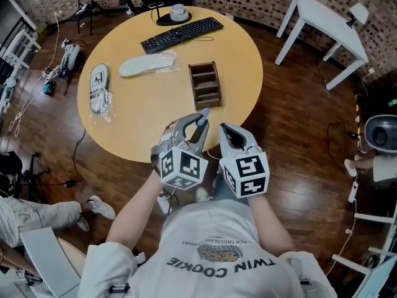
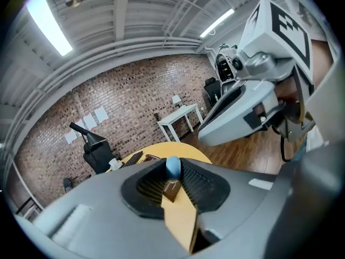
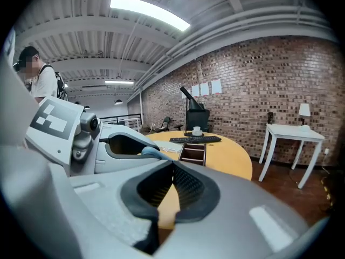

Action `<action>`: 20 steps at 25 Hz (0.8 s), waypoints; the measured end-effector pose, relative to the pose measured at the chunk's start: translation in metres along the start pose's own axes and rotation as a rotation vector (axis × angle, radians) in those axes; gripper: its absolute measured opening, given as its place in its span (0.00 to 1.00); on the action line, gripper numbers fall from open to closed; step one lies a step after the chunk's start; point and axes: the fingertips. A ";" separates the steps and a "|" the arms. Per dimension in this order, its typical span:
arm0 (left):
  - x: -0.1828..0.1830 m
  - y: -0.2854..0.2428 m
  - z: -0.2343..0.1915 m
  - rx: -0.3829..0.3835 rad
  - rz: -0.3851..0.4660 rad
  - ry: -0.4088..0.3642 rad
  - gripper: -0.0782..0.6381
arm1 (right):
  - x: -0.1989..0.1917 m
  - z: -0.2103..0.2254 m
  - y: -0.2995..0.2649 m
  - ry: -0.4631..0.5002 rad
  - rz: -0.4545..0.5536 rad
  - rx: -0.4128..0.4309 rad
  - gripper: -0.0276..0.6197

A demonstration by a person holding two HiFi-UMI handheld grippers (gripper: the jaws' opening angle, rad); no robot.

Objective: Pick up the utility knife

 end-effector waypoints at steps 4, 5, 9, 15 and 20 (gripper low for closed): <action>0.007 0.017 0.005 0.033 0.029 0.073 0.21 | 0.001 -0.005 0.017 0.006 0.013 -0.002 0.05; 0.009 0.021 0.007 0.039 0.035 0.092 0.21 | 0.001 -0.006 0.021 0.008 0.017 -0.001 0.05; 0.013 0.035 0.014 0.058 0.046 0.169 0.21 | -0.002 -0.012 0.035 0.019 0.022 0.013 0.05; 0.028 0.052 0.034 0.082 0.056 0.281 0.21 | -0.004 -0.015 0.058 0.034 0.035 0.048 0.05; 0.042 0.065 0.062 0.108 0.059 0.367 0.21 | -0.012 -0.015 0.085 0.043 0.045 0.085 0.05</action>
Point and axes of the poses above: the fingertips, and each gripper's own axes: y backward along the fingers, z to its right, x out of its top, and after that the axes turned 2 degrees about -y, right-handed
